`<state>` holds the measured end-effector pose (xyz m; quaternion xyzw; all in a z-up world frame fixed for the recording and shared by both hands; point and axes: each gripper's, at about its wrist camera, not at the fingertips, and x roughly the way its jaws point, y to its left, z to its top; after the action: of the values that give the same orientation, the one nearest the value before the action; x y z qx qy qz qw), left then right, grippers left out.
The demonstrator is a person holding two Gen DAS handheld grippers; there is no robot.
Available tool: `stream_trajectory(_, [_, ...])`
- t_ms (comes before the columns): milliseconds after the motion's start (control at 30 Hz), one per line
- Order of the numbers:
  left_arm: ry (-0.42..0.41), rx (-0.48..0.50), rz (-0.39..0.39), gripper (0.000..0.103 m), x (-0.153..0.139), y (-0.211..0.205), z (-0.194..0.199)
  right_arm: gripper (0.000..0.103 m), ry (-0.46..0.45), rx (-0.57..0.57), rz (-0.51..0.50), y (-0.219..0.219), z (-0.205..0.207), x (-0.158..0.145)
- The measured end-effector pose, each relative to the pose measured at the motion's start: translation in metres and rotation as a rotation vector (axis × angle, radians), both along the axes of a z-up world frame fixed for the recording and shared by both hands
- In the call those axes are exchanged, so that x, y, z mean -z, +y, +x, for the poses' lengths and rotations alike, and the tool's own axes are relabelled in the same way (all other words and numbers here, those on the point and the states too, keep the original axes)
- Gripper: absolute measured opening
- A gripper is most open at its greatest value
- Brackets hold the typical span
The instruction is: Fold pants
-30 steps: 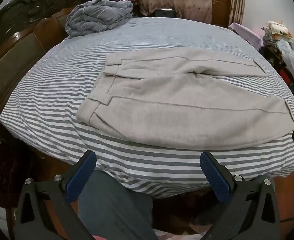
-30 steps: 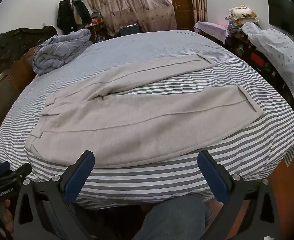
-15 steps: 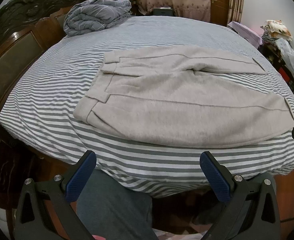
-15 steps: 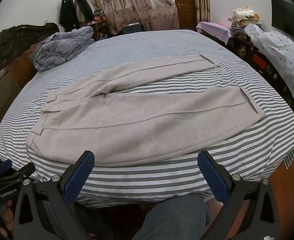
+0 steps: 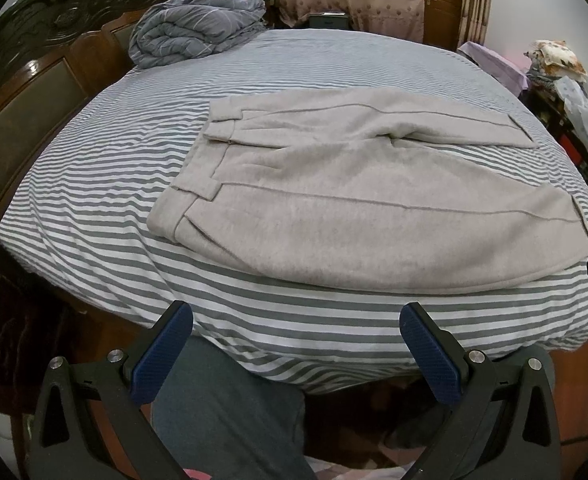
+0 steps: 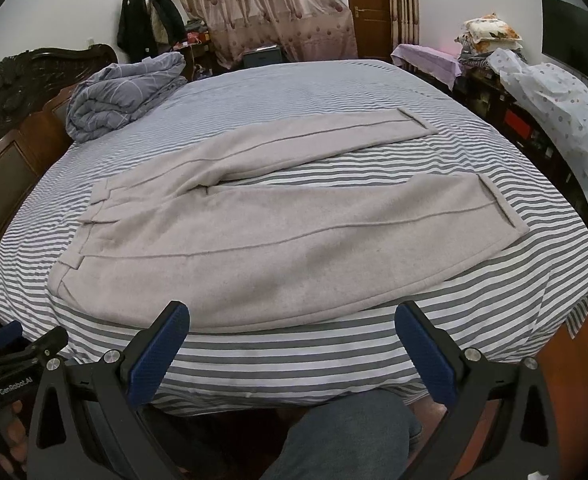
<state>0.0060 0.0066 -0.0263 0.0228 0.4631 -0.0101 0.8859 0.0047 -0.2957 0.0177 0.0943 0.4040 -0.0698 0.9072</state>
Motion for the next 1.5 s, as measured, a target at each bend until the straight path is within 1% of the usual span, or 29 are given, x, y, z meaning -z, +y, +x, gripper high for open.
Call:
stream_trajectory(767, [0.012,-0.003,0.008,0.103,0.006,-0.001,0.006,0.102,-0.006,-0.005,0.009,0.002,0.005,0.003])
stream_trajectory(1500, [0.013,-0.002,0.009,0.103,0.01,0.005,0.011,0.102,-0.006,-0.005,0.018,-0.005,0.012,0.004])
